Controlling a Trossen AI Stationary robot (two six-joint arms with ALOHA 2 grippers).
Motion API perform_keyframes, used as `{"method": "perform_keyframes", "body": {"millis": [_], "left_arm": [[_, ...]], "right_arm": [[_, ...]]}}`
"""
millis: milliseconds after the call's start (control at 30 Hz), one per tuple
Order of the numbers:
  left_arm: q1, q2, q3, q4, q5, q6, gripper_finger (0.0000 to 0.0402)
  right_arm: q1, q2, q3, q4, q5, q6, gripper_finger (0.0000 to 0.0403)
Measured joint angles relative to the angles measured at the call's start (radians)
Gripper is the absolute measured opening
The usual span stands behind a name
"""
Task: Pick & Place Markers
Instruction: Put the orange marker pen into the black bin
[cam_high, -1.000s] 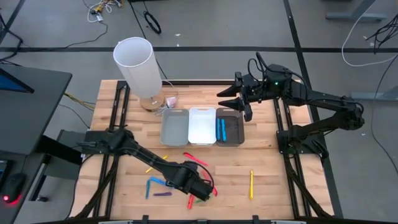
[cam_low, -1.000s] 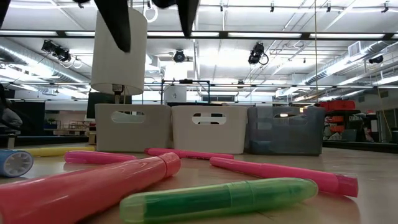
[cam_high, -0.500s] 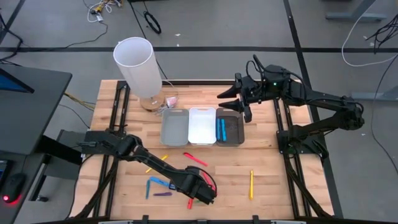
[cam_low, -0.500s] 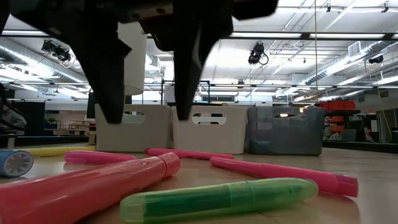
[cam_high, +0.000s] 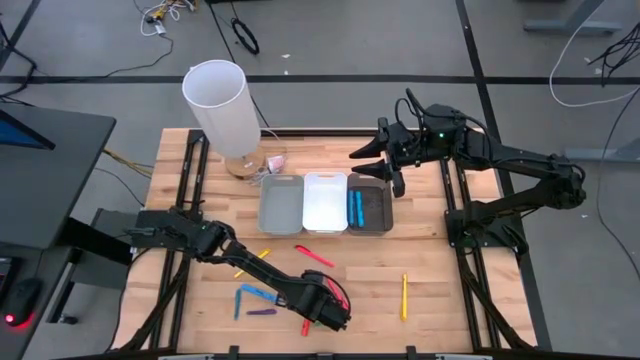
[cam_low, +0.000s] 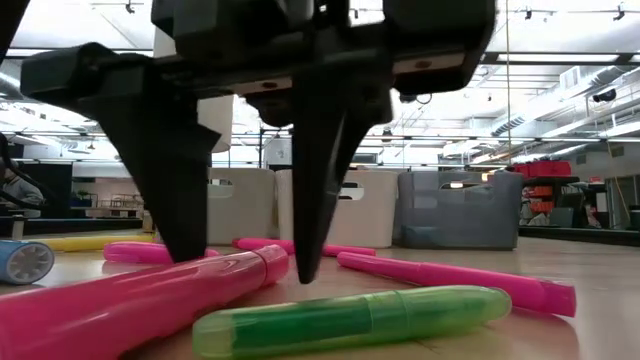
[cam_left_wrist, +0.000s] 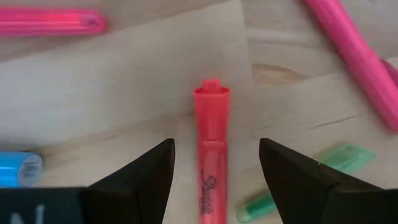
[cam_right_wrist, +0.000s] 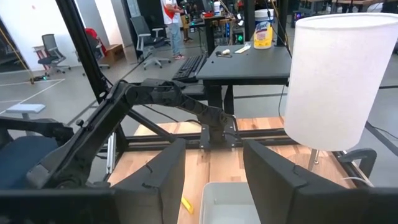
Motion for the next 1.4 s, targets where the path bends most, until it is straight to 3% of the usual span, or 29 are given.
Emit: {"method": "perform_keyframes", "body": {"millis": [233, 600, 933, 1400], "left_arm": [[0.000, 0.000, 0.000, -0.018, -0.015, 0.005, 0.0222], [-0.002, 0.000, 0.000, -0.017, 0.002, 0.011, 0.0128], [-0.007, -0.002, 0.000, -0.012, 0.003, 0.010, 0.0070], [-0.005, -0.010, 0.000, -0.018, -0.050, 0.014, 0.0053]], "right_arm": [[0.000, 0.000, 0.000, -0.002, 0.000, -0.014, 0.0165], [0.000, 0.000, 0.000, -0.007, 0.000, -0.027, 0.0165], [0.000, 0.000, 0.000, -0.007, 0.001, -0.036, 0.0165], [0.000, -0.002, 0.000, -0.057, 0.001, -0.036, 0.0165]]}}
